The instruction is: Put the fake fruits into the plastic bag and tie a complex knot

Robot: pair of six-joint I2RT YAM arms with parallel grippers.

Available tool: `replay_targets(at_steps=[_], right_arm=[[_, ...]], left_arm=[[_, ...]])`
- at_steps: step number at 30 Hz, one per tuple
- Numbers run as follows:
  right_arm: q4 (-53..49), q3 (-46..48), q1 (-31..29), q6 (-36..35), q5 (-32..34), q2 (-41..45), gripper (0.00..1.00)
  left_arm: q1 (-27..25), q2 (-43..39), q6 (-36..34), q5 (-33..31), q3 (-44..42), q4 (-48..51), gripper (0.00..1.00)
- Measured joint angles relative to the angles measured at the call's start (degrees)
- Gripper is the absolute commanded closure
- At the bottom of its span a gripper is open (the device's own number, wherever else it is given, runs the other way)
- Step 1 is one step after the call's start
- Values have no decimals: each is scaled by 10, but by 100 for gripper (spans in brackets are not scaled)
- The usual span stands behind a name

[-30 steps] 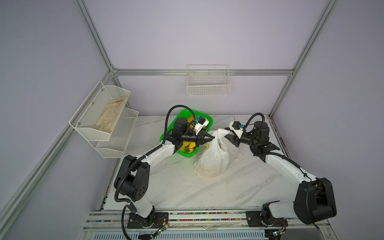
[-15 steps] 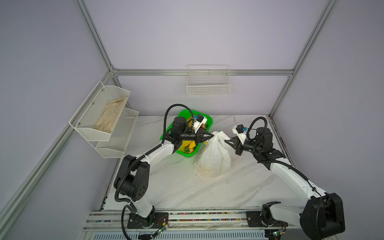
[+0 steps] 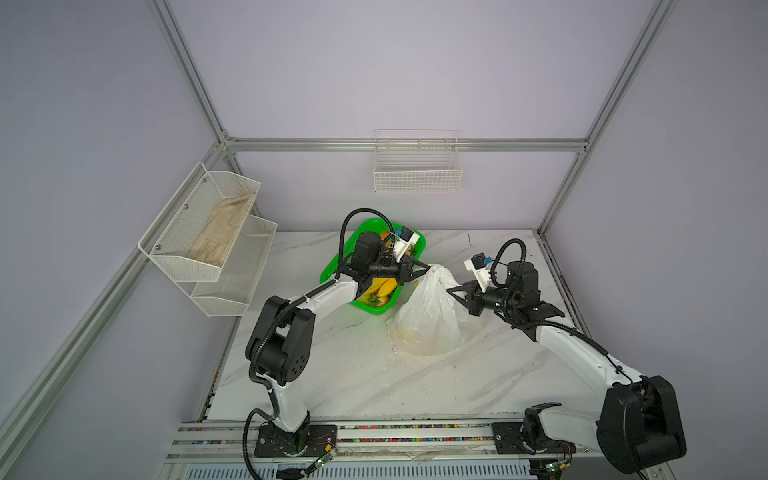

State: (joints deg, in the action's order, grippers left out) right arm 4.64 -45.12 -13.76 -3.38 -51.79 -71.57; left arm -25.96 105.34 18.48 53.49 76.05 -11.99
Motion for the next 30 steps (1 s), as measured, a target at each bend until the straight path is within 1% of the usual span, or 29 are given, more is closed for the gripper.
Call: replay_targets(at_steps=[2, 5, 13, 16, 20, 21, 23, 26, 30], right_arm=[[7, 0, 0, 2, -10, 0, 84], [21, 0, 0, 8, -22, 0, 76], [41, 2, 0, 10, -21, 5, 68], [50, 8, 0, 14, -8, 10, 65], [51, 14, 0, 34, 33, 22, 60], [50, 16, 0, 44, 45, 26, 55], [51, 18, 0, 60, 62, 34, 50], [50, 21, 0, 84, 77, 45, 43], [47, 23, 0, 113, 98, 58, 37]], left_arm=[[-2, 9, 0, -5, 12, 5, 100], [-2, 23, 0, -13, 25, 7, 100], [-7, 32, -1, -14, 26, 10, 100], [-12, 32, -1, -15, 26, 11, 100], [-19, 32, -2, -16, 26, 11, 100], [-20, 33, -2, -16, 26, 11, 100], [-21, 33, -2, -17, 26, 11, 100], [-23, 35, -2, -17, 26, 11, 100], [-24, 38, -2, -18, 26, 11, 100]])
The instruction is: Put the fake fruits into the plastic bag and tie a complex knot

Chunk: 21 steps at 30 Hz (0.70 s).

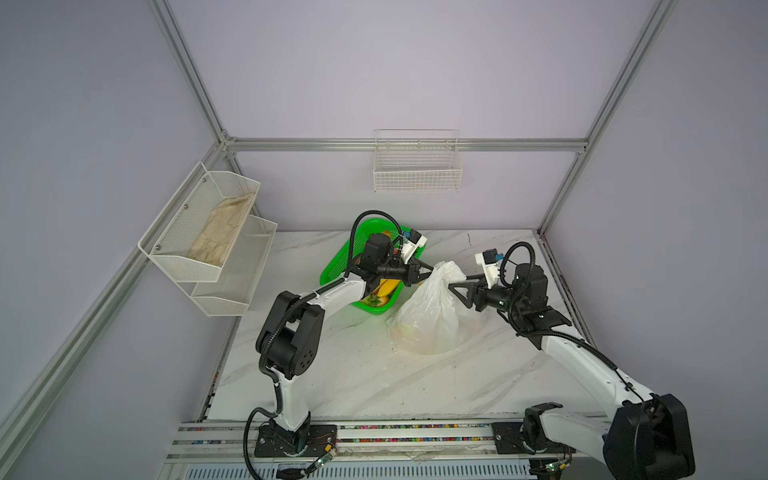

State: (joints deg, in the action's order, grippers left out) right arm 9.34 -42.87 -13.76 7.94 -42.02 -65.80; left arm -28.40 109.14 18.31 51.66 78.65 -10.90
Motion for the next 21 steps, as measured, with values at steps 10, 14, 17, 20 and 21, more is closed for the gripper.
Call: replay_targets(at_steps=[10, 14, 17, 20, 21], right_arm=[[-101, -35, 3, 46, 130, 34, 33], [-176, -81, 3, 44, 171, 36, 35], [-223, -101, 3, 45, 180, 49, 43], [-256, -108, 3, 49, 174, 61, 45], [-264, -109, 3, 50, 172, 63, 45]], left_arm=[[-6, 8, 1, -1, 0, 0, 100], [-6, 8, 1, -1, 0, 0, 100], [-6, 8, 2, -1, 0, 0, 100], [-6, 8, 2, -1, 0, 0, 100], [-6, 8, 2, -1, 0, 0, 100]])
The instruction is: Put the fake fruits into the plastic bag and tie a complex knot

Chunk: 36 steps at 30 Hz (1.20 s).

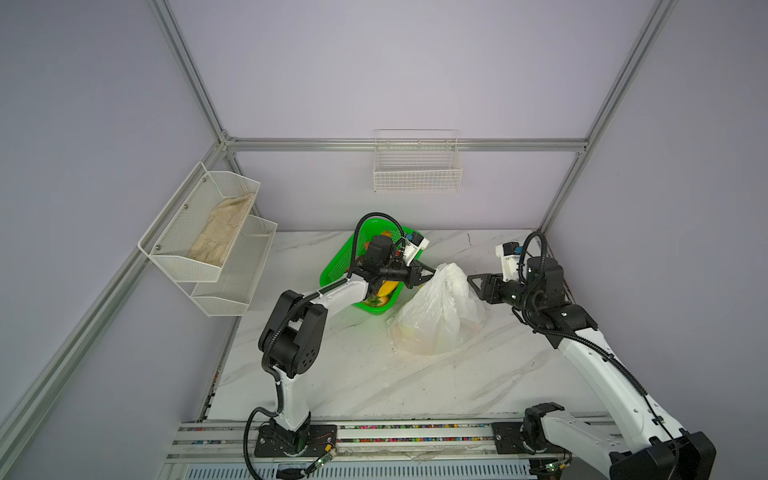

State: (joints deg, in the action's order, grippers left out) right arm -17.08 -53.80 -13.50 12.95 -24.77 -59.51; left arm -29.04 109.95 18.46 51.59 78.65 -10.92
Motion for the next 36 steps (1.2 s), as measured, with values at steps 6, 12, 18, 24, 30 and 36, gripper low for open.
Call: replay_targets(at_steps=[6, 12, 18, 24, 30, 36], right_arm=[[-9, 16, 0, -8, -32, 2, 44], [35, 64, 0, -25, -63, -14, 53], [97, 95, 0, -49, -94, -18, 60], [166, 116, 0, -60, -125, -19, 60], [195, 121, 3, -31, -88, -19, 51], [192, 121, 10, 8, -62, -19, 38]], left_arm=[[-5, 0, 3, 0, 0, 0, 100], [-15, 3, 15, 1, 0, -2, 100], [-22, 21, 37, 7, 0, -10, 100], [-35, 36, 76, 17, 0, -30, 100], [-46, 37, 135, 32, 0, -91, 100], [-48, 39, 171, 40, 0, -137, 100]])
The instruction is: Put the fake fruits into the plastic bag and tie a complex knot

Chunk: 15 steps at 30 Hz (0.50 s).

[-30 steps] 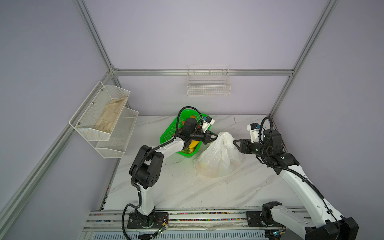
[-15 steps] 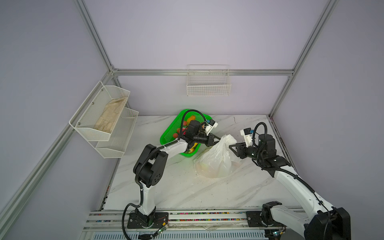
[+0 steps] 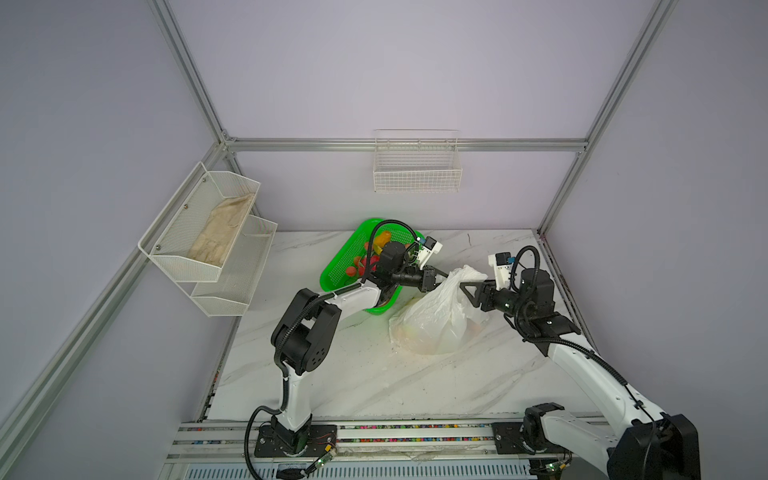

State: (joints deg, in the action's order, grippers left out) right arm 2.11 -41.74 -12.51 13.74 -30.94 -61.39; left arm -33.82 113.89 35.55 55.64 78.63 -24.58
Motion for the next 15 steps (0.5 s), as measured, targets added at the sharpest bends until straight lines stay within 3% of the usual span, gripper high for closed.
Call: replay_targets(at_steps=[5, 15], right_arm=[[-35, -3, 1, 17, 29, 19, 24], [-171, -79, 4, 51, 123, 38, 22]], left_arm=[[0, 4, 4, 1, 0, -5, 100], [-1, 5, -9, -5, 0, 16, 100]])
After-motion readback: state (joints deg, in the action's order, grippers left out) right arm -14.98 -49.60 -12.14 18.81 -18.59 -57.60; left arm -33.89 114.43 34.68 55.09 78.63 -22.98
